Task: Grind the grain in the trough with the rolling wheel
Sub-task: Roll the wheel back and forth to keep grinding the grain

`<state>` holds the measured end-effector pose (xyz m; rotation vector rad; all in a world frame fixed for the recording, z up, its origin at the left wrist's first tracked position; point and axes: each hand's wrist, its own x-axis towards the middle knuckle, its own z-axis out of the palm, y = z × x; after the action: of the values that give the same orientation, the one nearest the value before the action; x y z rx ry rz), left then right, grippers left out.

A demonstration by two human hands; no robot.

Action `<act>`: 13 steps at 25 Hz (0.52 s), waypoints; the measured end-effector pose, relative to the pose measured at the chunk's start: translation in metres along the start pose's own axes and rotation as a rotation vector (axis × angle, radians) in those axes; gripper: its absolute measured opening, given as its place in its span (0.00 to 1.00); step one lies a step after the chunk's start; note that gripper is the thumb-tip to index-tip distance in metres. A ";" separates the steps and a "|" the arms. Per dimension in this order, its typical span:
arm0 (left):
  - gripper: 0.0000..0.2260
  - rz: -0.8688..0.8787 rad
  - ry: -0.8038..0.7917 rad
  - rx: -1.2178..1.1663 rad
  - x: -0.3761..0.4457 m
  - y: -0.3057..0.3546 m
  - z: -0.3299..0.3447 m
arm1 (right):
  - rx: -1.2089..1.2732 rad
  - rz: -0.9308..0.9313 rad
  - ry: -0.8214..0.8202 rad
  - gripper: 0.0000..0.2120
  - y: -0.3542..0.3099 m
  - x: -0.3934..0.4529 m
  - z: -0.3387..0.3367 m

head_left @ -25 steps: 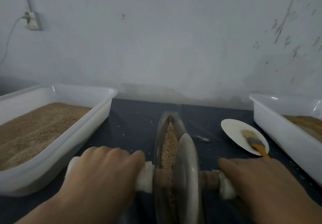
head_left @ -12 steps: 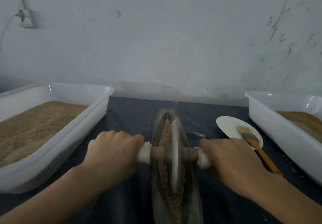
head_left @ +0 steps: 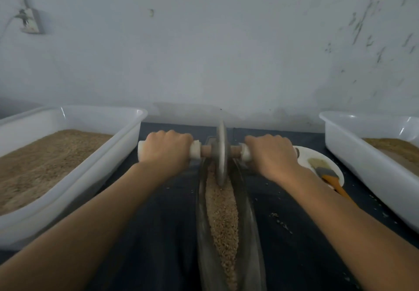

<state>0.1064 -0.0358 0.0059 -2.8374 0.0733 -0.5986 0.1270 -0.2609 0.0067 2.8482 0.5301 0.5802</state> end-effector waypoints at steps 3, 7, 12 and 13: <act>0.06 0.021 0.003 -0.068 -0.010 0.000 -0.002 | 0.016 -0.049 0.050 0.11 0.003 -0.007 0.001; 0.21 0.260 0.154 -0.087 -0.101 -0.003 -0.025 | 0.076 -0.199 0.213 0.35 0.006 -0.098 0.011; 0.23 0.317 0.133 -0.092 -0.123 -0.008 -0.039 | 0.133 -0.237 0.252 0.39 0.008 -0.118 0.016; 0.21 0.269 0.067 -0.009 -0.107 -0.003 -0.034 | 0.090 -0.224 0.246 0.35 0.008 -0.107 0.015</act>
<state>-0.0048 -0.0296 -0.0053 -2.7488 0.4626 -0.6330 0.0440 -0.3100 -0.0417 2.7608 0.9237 0.8894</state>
